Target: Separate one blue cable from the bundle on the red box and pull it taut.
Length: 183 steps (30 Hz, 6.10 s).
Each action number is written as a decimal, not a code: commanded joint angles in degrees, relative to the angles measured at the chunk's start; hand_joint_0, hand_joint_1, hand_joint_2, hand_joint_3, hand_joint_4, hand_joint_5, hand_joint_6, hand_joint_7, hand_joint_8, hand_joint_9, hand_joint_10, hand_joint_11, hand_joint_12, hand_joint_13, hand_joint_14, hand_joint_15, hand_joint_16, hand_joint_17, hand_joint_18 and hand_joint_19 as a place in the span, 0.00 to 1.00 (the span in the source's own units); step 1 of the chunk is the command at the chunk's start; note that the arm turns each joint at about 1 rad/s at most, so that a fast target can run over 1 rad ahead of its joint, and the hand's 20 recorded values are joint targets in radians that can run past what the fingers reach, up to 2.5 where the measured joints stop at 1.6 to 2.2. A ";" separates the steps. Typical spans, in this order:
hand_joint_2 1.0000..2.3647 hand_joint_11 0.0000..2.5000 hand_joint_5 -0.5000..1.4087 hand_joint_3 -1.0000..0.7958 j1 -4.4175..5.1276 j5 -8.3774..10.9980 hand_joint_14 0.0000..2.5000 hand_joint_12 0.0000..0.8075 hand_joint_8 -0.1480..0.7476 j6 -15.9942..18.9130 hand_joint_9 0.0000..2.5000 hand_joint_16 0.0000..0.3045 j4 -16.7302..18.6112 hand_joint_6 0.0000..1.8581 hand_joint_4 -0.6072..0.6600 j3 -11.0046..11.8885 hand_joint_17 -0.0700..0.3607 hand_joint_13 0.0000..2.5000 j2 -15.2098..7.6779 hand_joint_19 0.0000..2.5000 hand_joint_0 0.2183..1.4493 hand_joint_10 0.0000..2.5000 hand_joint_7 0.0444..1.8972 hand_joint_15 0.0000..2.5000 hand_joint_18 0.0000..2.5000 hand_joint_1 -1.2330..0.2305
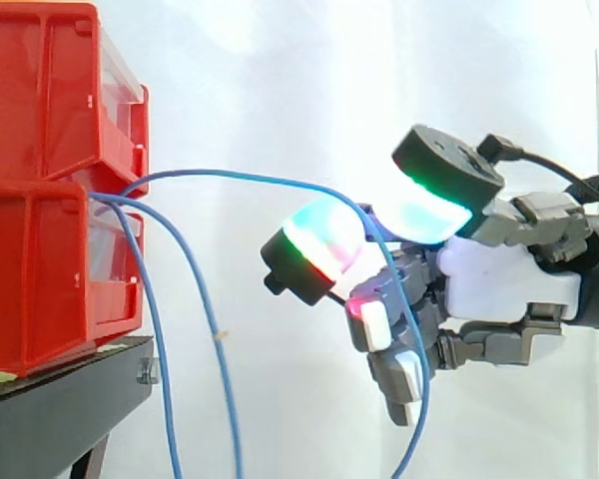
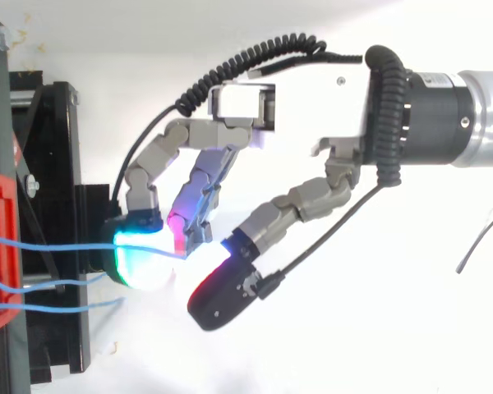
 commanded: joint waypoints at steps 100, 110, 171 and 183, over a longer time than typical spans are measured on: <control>0.01 0.20 0.24 0.53 -0.35 3.67 0.01 0.50 0.47 10.91 0.46 0.18 -11.38 0.50 0.46 1.86 0.45 0.46 0.00 0.25 0.33 0.01 0.39 0.27 0.42 0.24; 0.01 0.20 0.24 0.53 -0.18 3.67 0.01 0.50 0.48 10.56 0.46 0.18 -11.30 0.50 0.46 1.86 0.45 0.46 -0.08 0.25 0.33 0.01 0.39 0.26 0.42 0.24; 0.01 0.20 0.24 0.52 -0.18 3.67 0.01 0.49 0.46 10.38 0.46 0.18 -11.30 0.50 0.46 1.78 0.45 0.47 -0.08 0.26 0.32 0.01 0.38 0.27 0.42 0.25; 0.01 0.20 0.24 0.52 -0.09 3.67 0.01 0.49 0.46 10.38 0.46 0.18 -11.30 0.50 0.46 1.78 0.45 0.47 0.00 0.26 0.32 0.01 0.38 0.27 0.43 0.25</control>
